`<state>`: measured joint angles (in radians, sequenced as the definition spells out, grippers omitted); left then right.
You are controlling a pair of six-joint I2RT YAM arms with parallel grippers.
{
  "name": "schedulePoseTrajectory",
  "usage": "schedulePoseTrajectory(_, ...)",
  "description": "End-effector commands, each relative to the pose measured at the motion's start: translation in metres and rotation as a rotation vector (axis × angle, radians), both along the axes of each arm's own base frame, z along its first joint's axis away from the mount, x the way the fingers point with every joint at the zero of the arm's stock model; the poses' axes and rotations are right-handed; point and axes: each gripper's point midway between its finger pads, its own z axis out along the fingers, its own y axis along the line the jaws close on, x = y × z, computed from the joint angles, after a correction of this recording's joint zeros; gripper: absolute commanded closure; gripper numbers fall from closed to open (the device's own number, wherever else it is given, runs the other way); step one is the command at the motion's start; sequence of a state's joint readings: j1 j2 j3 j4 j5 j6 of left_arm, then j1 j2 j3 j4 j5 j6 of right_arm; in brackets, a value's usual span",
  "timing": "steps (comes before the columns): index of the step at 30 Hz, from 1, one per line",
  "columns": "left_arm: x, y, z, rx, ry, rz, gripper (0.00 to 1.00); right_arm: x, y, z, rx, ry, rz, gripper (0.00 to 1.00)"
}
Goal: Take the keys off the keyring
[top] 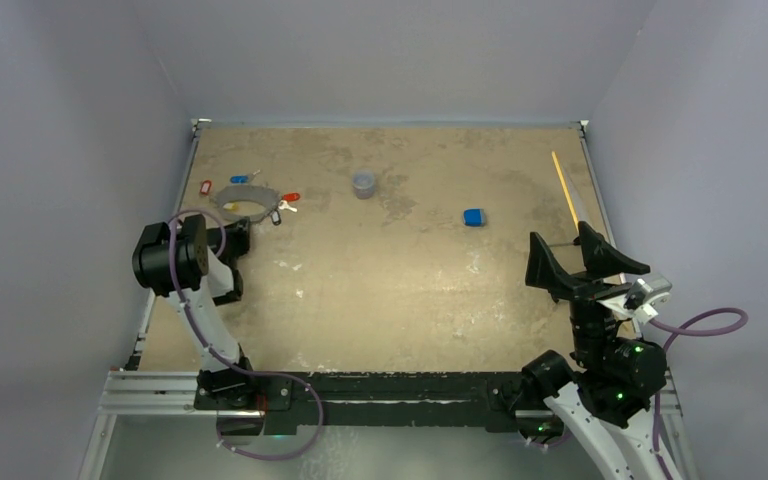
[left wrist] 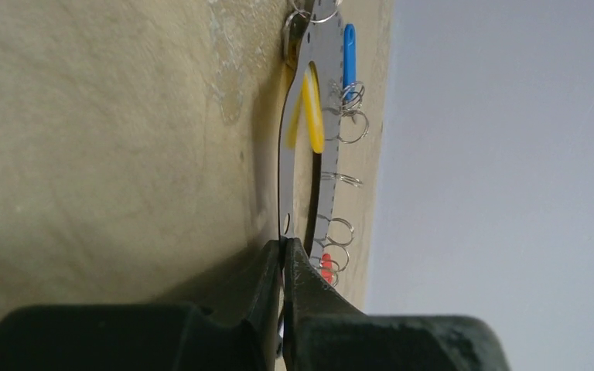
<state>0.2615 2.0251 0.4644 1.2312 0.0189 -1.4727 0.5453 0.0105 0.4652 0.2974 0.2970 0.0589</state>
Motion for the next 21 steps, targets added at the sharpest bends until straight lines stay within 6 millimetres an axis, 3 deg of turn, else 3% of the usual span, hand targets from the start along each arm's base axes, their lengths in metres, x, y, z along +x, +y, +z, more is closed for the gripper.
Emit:
schedulePoseTrajectory(1,-0.008,-0.006,0.033,0.065,-0.073,-0.042,1.00,-0.006,-0.002,0.010,0.009,-0.045,0.001,0.01)
schedulePoseTrajectory(9,-0.036,-0.045,0.056,0.128,-0.041,-0.168,1.00,-0.009,0.009,0.015,-0.015,-0.040,0.065,0.01)
schedulePoseTrajectory(14,-0.053,-0.076,0.071,0.156,-0.047,-0.250,1.00,0.000,0.043,0.017,-0.055,0.070,0.215,0.01)
schedulePoseTrajectory(18,-0.062,-0.102,0.083,0.184,-0.055,-0.328,1.00,0.015,0.062,0.007,-0.011,0.220,0.290,0.01)
schedulePoseTrajectory(21,-0.067,-0.124,0.094,0.206,-0.073,-0.390,1.00,0.014,0.088,-0.008,-0.064,0.279,0.408,0.01)
